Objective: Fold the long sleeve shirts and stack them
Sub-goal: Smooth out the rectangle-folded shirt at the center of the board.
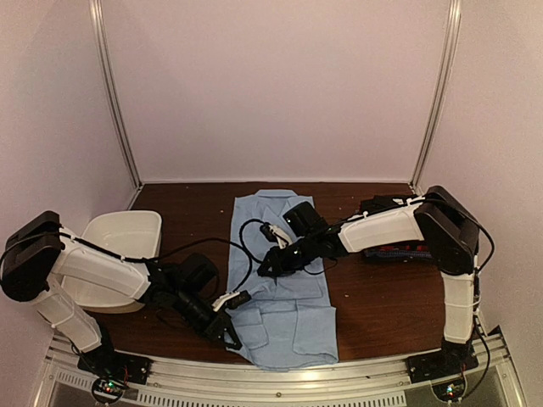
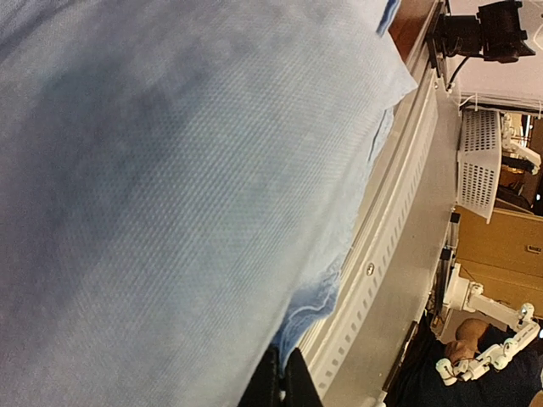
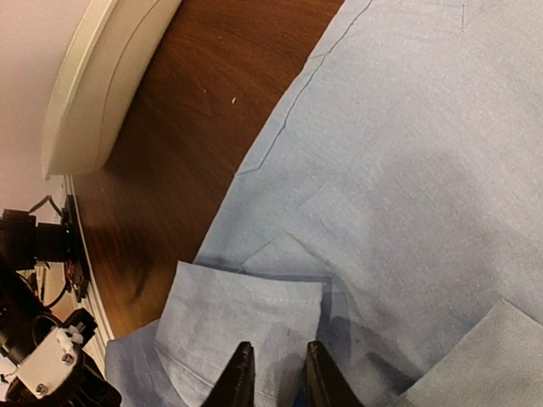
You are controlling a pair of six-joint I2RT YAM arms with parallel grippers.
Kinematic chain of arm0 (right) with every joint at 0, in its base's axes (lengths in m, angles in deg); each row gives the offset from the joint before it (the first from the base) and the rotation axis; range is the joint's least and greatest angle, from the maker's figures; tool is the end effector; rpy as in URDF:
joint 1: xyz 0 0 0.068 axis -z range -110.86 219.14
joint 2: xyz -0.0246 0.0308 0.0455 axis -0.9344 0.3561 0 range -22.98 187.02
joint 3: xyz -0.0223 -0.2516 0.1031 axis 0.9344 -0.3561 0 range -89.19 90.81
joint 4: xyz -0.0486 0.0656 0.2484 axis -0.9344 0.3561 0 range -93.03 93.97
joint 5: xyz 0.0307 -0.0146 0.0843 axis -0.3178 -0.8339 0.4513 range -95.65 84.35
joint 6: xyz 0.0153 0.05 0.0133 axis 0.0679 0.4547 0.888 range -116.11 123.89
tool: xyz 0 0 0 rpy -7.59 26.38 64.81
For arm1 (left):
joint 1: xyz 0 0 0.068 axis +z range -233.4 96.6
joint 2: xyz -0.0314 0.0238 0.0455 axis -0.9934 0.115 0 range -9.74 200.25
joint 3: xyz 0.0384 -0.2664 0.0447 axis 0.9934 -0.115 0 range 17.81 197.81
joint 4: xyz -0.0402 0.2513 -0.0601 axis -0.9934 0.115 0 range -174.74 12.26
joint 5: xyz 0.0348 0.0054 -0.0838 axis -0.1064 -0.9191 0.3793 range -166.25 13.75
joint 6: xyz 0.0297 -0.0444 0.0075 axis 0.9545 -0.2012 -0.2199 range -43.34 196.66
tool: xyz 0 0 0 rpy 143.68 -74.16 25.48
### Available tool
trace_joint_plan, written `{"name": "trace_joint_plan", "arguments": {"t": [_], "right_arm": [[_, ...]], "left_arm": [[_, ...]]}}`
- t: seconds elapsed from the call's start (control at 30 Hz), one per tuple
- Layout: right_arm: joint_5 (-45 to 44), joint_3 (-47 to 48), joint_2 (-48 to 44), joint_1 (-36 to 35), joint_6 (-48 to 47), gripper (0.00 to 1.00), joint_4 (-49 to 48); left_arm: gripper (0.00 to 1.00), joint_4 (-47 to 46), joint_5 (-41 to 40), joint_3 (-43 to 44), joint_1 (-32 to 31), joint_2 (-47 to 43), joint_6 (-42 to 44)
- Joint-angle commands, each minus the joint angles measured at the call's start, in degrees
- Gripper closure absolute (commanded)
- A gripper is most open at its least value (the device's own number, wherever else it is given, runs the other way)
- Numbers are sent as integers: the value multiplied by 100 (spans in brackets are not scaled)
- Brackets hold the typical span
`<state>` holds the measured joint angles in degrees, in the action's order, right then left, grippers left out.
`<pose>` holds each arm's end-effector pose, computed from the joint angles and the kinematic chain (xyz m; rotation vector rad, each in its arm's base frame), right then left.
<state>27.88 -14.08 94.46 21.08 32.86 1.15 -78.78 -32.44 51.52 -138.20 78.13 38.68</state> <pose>0.2757 0.3364 0.1518 -0.7430 2.5246 1.2647 0.1251 -0.2201 0.1274 -0.6705 -2.5858 1.2499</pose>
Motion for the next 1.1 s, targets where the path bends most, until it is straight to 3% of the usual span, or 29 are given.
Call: {"name": "trace_joint_plan", "arguments": {"t": [0.0, 0.13, 0.27, 0.43, 0.53, 1.07], "right_arm": [[147, 101, -149, 49, -8, 84, -257], [200, 59, -182, 67, -1, 94, -332], [206, 8, -214, 90, -5, 95, -361], [181, 169, -16, 112, -150, 73, -52], [68, 274, 101, 133, -214, 64, 181], [751, 138, 59, 131, -412, 57, 613]], "left_arm": [[100, -116, -9, 160, -4, 45, 81], [100, -108, 4, 179, 1, 75, 89], [100, -105, 11, 188, -2, 111, 97], [100, -104, 4, 201, 1, 130, 99], [100, -105, 9, 204, -3, 152, 97], [100, -110, -17, 231, -2, 196, 89]]}}
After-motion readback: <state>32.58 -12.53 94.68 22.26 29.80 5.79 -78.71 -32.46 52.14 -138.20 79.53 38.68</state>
